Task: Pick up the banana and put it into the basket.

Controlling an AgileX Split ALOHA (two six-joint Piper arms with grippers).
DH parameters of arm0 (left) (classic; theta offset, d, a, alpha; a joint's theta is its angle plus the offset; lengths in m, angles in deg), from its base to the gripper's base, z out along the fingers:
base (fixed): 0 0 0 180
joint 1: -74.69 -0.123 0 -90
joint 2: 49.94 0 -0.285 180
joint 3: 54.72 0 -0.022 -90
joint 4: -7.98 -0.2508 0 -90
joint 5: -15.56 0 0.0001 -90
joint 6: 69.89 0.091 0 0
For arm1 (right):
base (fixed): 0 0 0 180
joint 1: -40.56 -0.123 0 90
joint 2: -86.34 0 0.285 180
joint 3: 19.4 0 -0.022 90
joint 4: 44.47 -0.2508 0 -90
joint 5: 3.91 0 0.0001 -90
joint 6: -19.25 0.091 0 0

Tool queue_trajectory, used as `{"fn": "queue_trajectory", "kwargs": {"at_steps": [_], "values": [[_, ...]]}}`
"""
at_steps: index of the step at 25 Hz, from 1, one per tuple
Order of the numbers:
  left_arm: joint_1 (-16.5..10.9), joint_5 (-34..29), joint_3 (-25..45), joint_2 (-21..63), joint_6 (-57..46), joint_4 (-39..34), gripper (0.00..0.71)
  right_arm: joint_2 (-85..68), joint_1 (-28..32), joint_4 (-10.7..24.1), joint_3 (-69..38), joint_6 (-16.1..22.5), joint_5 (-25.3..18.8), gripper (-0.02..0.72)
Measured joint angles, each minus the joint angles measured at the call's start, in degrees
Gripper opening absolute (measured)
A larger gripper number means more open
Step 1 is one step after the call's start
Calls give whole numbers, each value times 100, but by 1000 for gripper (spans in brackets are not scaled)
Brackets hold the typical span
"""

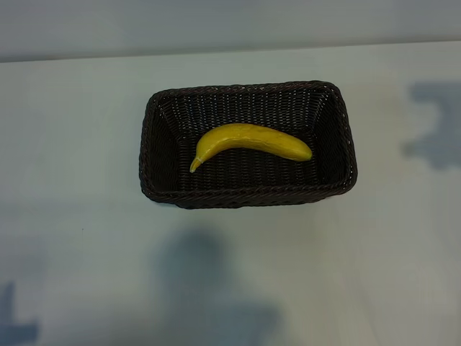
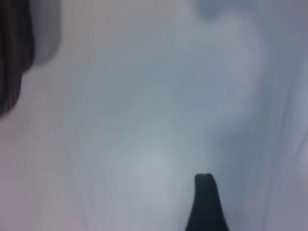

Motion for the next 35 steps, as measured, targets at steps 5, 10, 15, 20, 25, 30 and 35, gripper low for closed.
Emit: {"fn": "queue_trajectory", "kwargs": {"at_steps": [5,10,15,20,25,30,35], "values": [[0,0,0,0,0,0,563,-1408,0,113,-1016,92,-18,516],[0,0,0,0,0,0,562,-2681,-6,465,-1877,415,-18,516],[0,0,0,0,0,0,562,-3890,-6,511,-2647,449,-40,515],[0,0,0,0,0,0,562,-4821,-6,511,-3313,453,-72,515],[0,0,0,0,0,0,562,-5537,-6,543,-3393,453,94,515],[0,0,0,0,0,0,562,-5874,-6,554,-3578,453,598,514],[0,0,0,0,0,0,562,-5934,-6,556,-3644,453,784,514]]}}
